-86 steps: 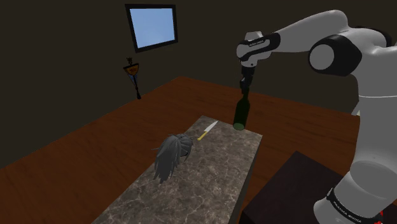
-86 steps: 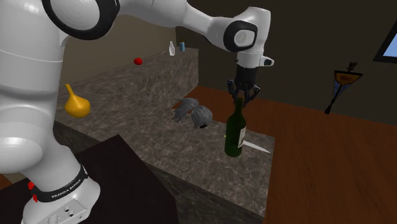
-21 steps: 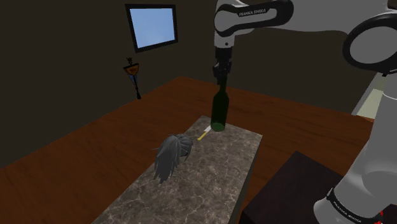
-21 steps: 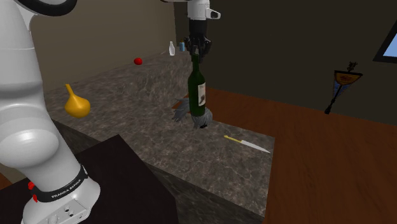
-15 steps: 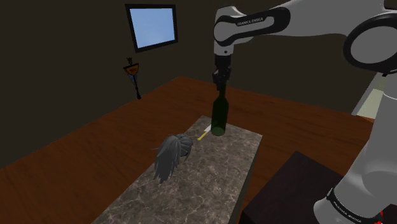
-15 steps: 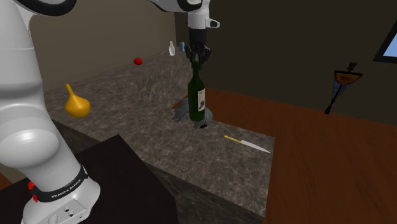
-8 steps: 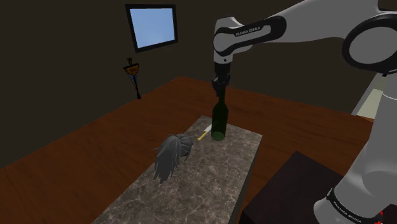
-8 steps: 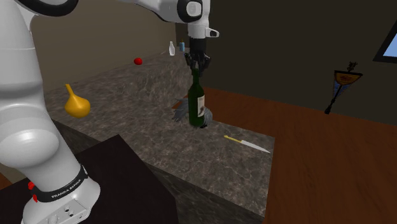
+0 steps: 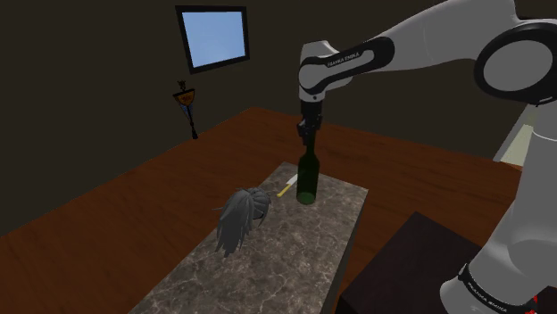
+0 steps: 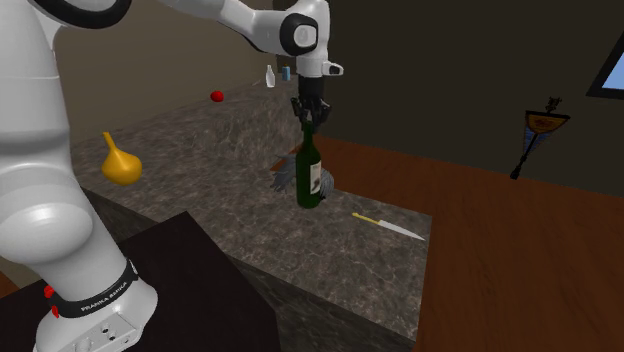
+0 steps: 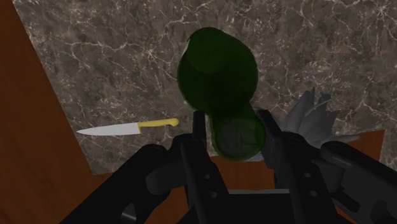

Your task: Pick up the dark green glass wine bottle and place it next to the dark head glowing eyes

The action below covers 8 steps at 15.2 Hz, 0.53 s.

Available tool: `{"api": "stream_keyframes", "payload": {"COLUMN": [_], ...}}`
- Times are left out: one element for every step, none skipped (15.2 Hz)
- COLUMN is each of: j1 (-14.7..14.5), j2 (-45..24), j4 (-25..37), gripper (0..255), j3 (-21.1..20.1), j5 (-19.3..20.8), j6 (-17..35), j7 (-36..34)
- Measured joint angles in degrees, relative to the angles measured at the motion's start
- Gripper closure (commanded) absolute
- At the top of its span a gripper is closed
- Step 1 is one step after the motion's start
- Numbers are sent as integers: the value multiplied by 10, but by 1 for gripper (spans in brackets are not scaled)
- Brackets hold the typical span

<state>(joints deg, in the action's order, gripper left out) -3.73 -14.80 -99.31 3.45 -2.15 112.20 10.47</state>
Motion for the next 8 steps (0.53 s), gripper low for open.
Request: {"api": "stream_keyframes", "payload": {"j1": [0,-1,-1,0,0,0,0,0], "j2": [-2,-3,-5,-7,-10,-13,-17,-19], "j4": [-5,-12,-17,-22,-25,-29,-31,-34], "gripper": [255,255,255,255,255,255,255,255], "j3": [0,-1,-1,0,0,-1,-1,-1], "j5": [0,0,-1,-1,-1,-1,-2,-2], "j6": [7,15,22,28,35,42,49,54], "j7": [0,-1,0,0,1,1,1,2]}}
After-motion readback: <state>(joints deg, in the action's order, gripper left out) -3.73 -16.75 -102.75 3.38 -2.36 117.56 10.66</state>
